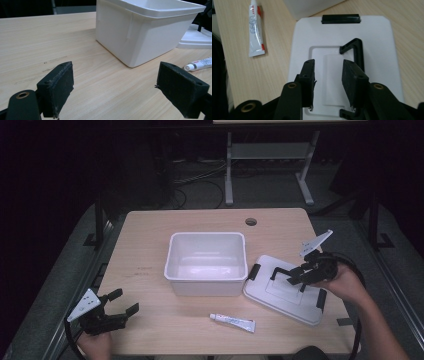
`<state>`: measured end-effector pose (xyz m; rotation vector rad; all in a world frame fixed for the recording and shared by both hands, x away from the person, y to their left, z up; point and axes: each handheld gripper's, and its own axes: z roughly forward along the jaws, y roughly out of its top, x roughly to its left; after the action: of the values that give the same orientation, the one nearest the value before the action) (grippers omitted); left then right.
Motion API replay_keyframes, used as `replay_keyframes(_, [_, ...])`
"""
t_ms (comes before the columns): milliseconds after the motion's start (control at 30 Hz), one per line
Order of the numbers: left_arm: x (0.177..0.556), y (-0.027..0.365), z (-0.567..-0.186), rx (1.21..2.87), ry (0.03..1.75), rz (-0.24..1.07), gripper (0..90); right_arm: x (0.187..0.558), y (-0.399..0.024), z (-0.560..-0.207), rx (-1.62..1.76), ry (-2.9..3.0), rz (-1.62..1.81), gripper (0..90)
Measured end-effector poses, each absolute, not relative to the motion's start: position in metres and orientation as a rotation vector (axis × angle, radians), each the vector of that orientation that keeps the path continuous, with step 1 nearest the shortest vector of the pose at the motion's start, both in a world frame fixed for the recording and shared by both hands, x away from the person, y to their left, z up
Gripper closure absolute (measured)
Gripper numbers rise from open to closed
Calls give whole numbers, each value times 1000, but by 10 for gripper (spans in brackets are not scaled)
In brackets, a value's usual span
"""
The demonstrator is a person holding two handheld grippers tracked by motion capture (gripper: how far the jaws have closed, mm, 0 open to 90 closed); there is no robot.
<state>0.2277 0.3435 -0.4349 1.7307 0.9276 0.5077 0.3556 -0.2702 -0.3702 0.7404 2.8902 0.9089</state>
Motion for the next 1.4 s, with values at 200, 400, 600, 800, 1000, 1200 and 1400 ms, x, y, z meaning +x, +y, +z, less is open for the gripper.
replay_keyframes(200, [228, 341, -435, 1737, 924, 504, 132, 335, -262, -373, 700, 2897, 927, 581])
replay_keyframes(400, [228, 340, -435, 1740, 919, 504, 131, 319, -254, -378, 677, 2896, 957, 567])
replay_keyframes(600, [228, 340, -435, 1741, 917, 503, 132, 303, -238, -382, 613, 2921, 954, 548])
replay_keyframes(800, [229, 341, -436, 1740, 922, 500, 132, 296, -219, -387, 568, 2952, 957, 514])
replay_keyframes(1000, [228, 343, -436, 1732, 925, 500, 131, 291, -200, -391, 510, 2973, 977, 490])
replay_keyframes(1200, [229, 341, -436, 1740, 922, 499, 132, 292, -188, -397, 485, 2994, 988, 481])
replay_keyframes(1400, [229, 341, -436, 1744, 916, 497, 132, 293, -176, -403, 459, 3019, 972, 478])
